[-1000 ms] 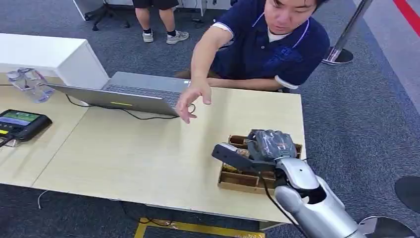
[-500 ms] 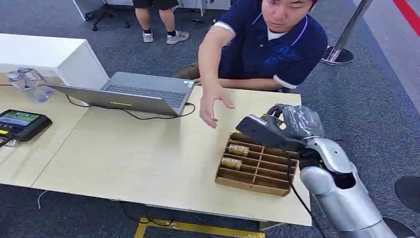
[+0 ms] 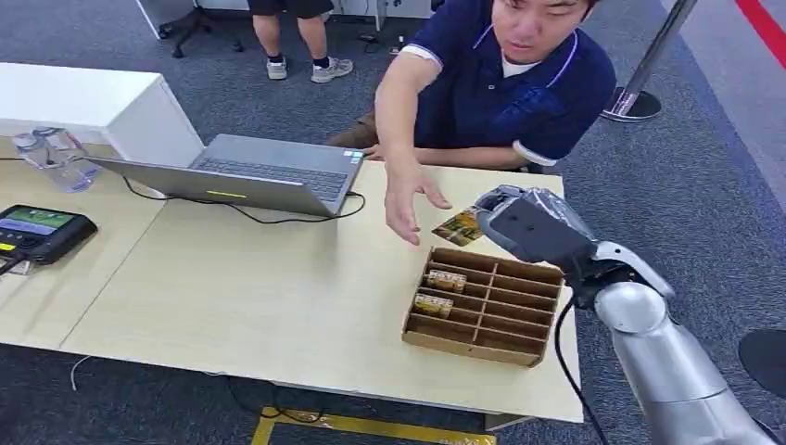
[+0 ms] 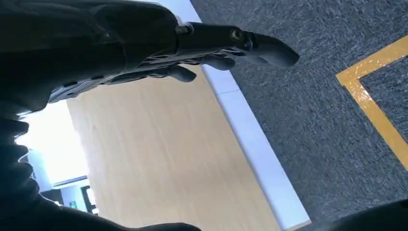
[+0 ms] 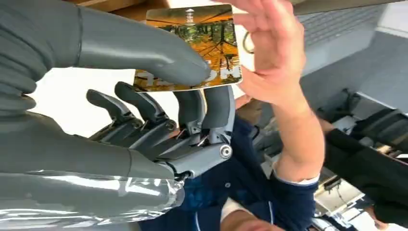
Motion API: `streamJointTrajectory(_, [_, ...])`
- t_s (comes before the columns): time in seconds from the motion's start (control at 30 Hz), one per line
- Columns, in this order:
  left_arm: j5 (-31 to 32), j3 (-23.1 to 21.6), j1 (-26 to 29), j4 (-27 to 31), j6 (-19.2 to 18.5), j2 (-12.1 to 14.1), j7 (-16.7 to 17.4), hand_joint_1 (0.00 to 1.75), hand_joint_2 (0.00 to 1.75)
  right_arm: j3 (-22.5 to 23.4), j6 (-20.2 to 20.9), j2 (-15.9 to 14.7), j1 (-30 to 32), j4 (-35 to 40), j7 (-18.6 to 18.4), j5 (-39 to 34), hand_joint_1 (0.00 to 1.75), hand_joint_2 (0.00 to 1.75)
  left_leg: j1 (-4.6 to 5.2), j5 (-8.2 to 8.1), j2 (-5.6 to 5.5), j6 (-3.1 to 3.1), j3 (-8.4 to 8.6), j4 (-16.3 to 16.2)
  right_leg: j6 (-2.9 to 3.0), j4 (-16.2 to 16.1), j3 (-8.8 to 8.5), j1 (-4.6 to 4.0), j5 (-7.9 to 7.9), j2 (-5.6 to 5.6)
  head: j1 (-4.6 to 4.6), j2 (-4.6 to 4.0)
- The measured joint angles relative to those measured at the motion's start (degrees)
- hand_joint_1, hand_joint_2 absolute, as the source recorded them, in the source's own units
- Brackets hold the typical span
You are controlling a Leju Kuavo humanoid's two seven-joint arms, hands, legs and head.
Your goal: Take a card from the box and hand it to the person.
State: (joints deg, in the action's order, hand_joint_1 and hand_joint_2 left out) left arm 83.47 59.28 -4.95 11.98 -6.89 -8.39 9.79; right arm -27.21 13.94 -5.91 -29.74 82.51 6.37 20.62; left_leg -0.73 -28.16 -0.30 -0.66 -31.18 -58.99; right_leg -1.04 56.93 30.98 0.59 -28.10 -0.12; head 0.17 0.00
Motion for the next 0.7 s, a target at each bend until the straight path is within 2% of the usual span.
streamJointTrajectory(0.17, [0.0,-0.04,-0.06,0.0,0.0,0.02,0.15,0.0,1.75,-1.29,-3.6,3.4,-1.83,-8.29,3.1,-2.33,1.59,1.75,-0.02,0.03,-0.01,-0.04,0.0,0.0,0.0,0.01,0.0,-0.02,0.0,0.0,0.0,0.0])
streamJointTrajectory(0.27, [0.0,-0.04,-0.07,0.0,-0.02,0.02,0.37,0.0,1.75,-1.73,-4.88,5.4,-2.26,-11.65,3.6,-2.52,1.59,1.75,-0.03,0.04,-0.01,-0.04,-0.01,0.0,0.0,0.02,0.0,-0.02,0.0,-0.01,-0.02,0.0])
streamJointTrajectory(0.6, [-0.33,-0.04,-0.08,0.0,-0.83,0.04,1.09,0.0,1.75,-2.58,-6.72,8.53,-3.05,-16.49,3.95,-2.54,1.59,1.75,-0.02,0.03,-0.01,-0.04,-0.01,0.0,0.0,0.02,0.01,-0.01,0.0,-0.01,0.0,0.0])
streamJointTrajectory(0.63, [-0.33,-0.04,-0.07,0.0,-0.83,0.04,1.09,0.0,1.75,-2.63,-6.72,8.73,-3.05,-16.77,3.95,-2.54,0.28,1.75,-0.02,0.03,-0.01,-0.04,-0.01,0.0,0.0,0.02,0.01,-0.01,0.0,-0.01,0.0,0.0])
streamJointTrajectory(0.7, [-0.28,-0.04,-0.08,0.0,-0.79,0.04,1.31,0.0,1.75,-2.71,-6.77,8.92,-3.03,-17.21,3.97,-2.54,0.28,1.75,-0.02,0.03,-0.01,-0.04,-0.01,0.0,0.0,0.02,0.01,-0.01,0.0,-0.01,0.0,0.0])
